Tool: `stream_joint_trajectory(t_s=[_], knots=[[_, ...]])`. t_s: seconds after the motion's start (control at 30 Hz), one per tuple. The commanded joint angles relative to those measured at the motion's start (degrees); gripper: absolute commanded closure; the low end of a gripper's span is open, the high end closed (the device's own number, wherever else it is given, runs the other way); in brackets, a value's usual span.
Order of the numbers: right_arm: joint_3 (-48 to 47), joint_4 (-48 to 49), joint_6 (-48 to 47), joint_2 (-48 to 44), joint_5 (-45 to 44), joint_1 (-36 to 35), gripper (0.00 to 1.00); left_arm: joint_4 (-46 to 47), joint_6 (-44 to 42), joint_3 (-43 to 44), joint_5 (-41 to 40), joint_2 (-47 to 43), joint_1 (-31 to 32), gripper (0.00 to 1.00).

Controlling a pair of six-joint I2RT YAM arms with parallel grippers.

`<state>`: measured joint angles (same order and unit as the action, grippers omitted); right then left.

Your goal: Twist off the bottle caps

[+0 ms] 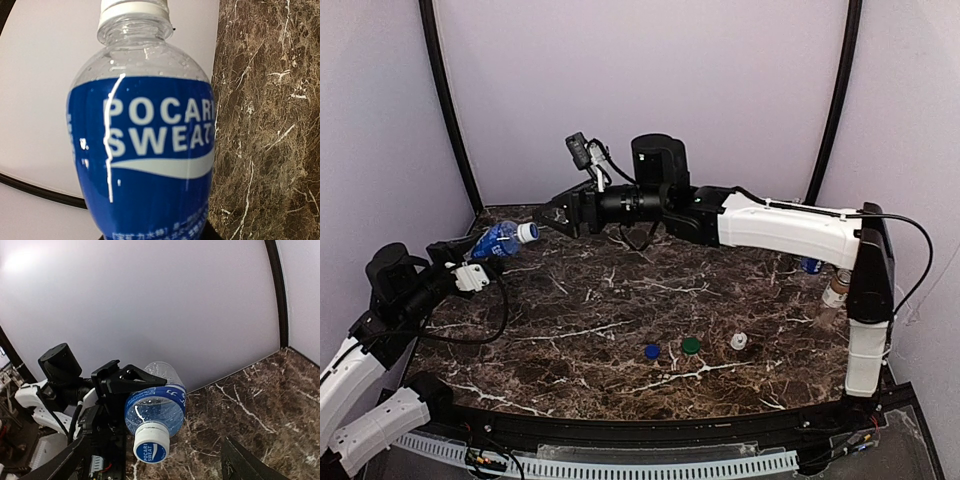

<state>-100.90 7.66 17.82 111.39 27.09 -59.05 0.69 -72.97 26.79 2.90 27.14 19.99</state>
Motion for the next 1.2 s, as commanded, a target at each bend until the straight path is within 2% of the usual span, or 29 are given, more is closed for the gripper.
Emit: stream_joint_trajectory(t_s=[0.0, 0.1, 0.27, 0.6, 0.87, 0.93, 1.13, 1.17], knots=[[-6.2, -5.0, 20.8, 5.1, 4.5, -0.2, 0.13, 3.0, -3.4, -1.1, -1.6, 0.6, 0.5, 0.65], [-6.2, -5.0, 23.5, 5.6, 1.1, -0.1, 0.16, 3.0, -3.5, -1.0, -1.1, 0.7, 0.6, 0.65], [-6.6, -3.4, 24.0, 6.5, 1.8, -0.4, 0.3, 2.5, -3.5, -1.0, -0.6, 0.7, 0.7, 0.65], [-11.9, -7.4, 24.8, 11.0, 5.6, -1.1, 0.38, 2.6, -4.5, -0.8, -0.6, 1.3, 0.7, 0.65], [-10.9, -10.2, 25.1, 10.2, 5.3, -1.2, 0.52, 2.5, -4.6, -0.9, -0.4, 1.3, 0.7, 0.65], [-10.5, -10.5, 24.9, 9.8, 4.8, -1.2, 0.6, 2.6, -4.5, -0.9, -0.1, 1.3, 0.7, 0.65], [-11.0, -9.6, 23.8, 9.9, 5.3, -1.5, 1.0, 2.4, -4.2, -0.8, 0.3, 1.2, 0.7, 0.65], [-11.1, -9.3, 23.1, 10.0, 6.1, -1.5, 1.0, 2.0, -3.6, -0.5, 0.5, 1.2, 0.7, 0.65]])
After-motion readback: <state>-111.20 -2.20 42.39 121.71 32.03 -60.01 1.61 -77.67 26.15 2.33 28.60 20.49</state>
